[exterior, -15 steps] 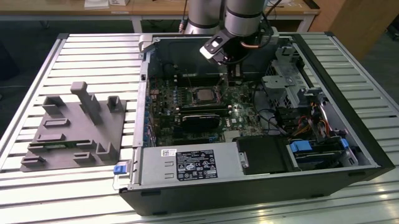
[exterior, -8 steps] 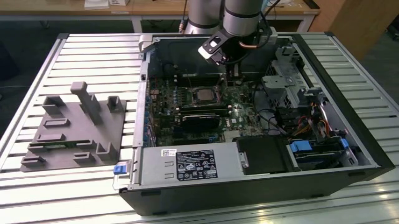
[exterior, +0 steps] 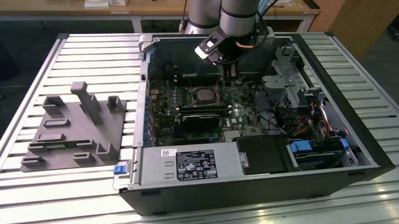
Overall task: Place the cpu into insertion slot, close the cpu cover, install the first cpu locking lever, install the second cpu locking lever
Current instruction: 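Close the cpu cover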
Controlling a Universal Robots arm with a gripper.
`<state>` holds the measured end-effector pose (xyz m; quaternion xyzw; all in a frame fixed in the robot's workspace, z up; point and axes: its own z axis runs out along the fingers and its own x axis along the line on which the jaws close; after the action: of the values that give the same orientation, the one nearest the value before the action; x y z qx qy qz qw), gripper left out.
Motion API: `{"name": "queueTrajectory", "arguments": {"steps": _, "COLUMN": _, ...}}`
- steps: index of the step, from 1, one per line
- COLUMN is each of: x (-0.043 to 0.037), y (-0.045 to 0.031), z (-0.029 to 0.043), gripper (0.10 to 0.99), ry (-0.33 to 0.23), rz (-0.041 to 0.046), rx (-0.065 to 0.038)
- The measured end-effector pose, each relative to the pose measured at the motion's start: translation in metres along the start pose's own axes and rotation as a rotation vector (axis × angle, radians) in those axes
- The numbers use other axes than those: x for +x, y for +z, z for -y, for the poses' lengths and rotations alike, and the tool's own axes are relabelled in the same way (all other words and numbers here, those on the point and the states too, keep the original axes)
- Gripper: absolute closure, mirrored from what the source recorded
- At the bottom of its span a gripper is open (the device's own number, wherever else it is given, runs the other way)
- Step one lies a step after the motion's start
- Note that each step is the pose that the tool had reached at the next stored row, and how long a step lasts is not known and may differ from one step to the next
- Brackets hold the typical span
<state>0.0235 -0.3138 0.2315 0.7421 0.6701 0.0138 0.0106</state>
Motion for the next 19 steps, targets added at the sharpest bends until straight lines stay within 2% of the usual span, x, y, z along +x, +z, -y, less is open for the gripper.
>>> {"name": "queueTrajectory", "arguments": {"steps": 3, "x": 0.0000, "y": 0.0000, "z": 0.0001, "gripper": 0.980, "ry": 0.000, "rz": -0.0001, "rx": 0.000}}
{"name": "queueTrajectory", "arguments": {"steps": 4, "x": 0.0001, "y": 0.0002, "z": 0.0000, "gripper": 0.980, "ry": 0.000, "rz": 0.0002, "rx": 0.006}}
{"name": "queueTrajectory", "arguments": {"steps": 6, "x": 0.0001, "y": 0.0004, "z": -0.0005, "gripper": 0.980, "ry": 0.000, "rz": 0.0039, "rx": 0.038}}
{"name": "queueTrajectory", "arguments": {"steps": 7, "x": 0.0000, "y": 0.0004, "z": -0.0006, "gripper": 0.980, "ry": 0.000, "rz": 0.0049, "rx": 0.048}}
{"name": "queueTrajectory", "arguments": {"steps": 16, "x": 0.0001, "y": 0.0004, "z": -0.0005, "gripper": 0.980, "ry": 0.000, "rz": 0.0051, "rx": 0.050}}
{"name": "queueTrajectory", "arguments": {"steps": 19, "x": -0.0002, "y": 0.0005, "z": 0.0022, "gripper": 0.980, "ry": 0.000, "rz": 0.0046, "rx": 0.050}}
